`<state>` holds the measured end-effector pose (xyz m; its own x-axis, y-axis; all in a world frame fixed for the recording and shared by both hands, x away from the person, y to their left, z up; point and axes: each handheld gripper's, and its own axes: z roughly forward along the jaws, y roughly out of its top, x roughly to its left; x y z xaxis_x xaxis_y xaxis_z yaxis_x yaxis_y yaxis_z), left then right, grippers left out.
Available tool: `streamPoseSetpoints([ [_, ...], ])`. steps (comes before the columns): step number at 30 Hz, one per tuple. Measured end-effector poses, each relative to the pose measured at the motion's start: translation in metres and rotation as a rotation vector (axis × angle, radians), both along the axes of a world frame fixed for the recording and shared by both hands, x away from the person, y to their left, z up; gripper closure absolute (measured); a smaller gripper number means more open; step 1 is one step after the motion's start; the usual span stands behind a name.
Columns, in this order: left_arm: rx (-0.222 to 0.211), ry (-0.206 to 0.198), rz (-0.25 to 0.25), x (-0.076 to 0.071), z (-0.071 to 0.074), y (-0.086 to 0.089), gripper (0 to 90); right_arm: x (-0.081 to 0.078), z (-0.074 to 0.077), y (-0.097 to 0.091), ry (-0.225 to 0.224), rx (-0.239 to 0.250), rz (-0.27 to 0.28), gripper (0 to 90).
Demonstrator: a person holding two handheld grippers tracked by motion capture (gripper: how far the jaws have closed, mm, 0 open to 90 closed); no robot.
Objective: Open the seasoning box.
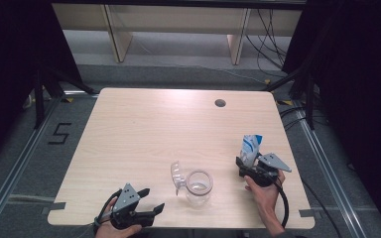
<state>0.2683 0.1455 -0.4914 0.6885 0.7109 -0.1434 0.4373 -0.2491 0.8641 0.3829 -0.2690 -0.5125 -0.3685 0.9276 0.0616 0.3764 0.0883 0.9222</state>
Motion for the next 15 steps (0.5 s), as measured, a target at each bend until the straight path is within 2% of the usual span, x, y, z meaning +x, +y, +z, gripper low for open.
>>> streamPoseSetpoints([
  [2,0.01,-0.006,-0.002,0.0003,0.0006,0.0005,28.3,-0.0002,0.0004,0.0002,0.006,0.004,0.011,28.4],
  [4,-0.003,-0.001,0.003,0.0008,0.0001,0.0,28.4,0.0,0.0002,0.0009,-0.004,-0.012,0.017,29.7],
  [6,-0.007,-0.002,0.005,0.0003,0.0,0.0001,28.5,-0.0005,0.0007,0.0006,0.008,-0.001,0.012,30.8],
  [8,-0.01,-0.011,0.003,0.0004,0.0006,0.0005,28.7,0.0009,0.0006,-0.0007,0.002,-0.01,0.029,31.3],
  [9,0.011,-0.012,-0.004,0.0013,0.0013,0.002,28.8,0.002,0.001,-0.0026,-0.003,-0.015,0.047,32.1],
  [11,0.006,-0.001,0.007,0.0004,0.001,0.0015,28.8,0.0024,0.0014,-0.0037,-0.001,-0.018,0.059,32.5],
  [12,0.007,-0.014,-0.011,0.0013,0.001,0.0024,28.8,0.0029,0.0012,-0.0045,0.0,-0.018,0.075,33.1],
  [14,-0.004,-0.01,0.001,0.0015,0.0011,0.001,28.9,0.0026,0.0018,-0.0056,0.002,-0.028,0.09,33.6],
  [15,-0.004,-0.01,0.001,0.0015,0.0011,0.001,28.9,0.0036,0.0015,-0.0064,-0.007,-0.022,0.115,33.8],
])
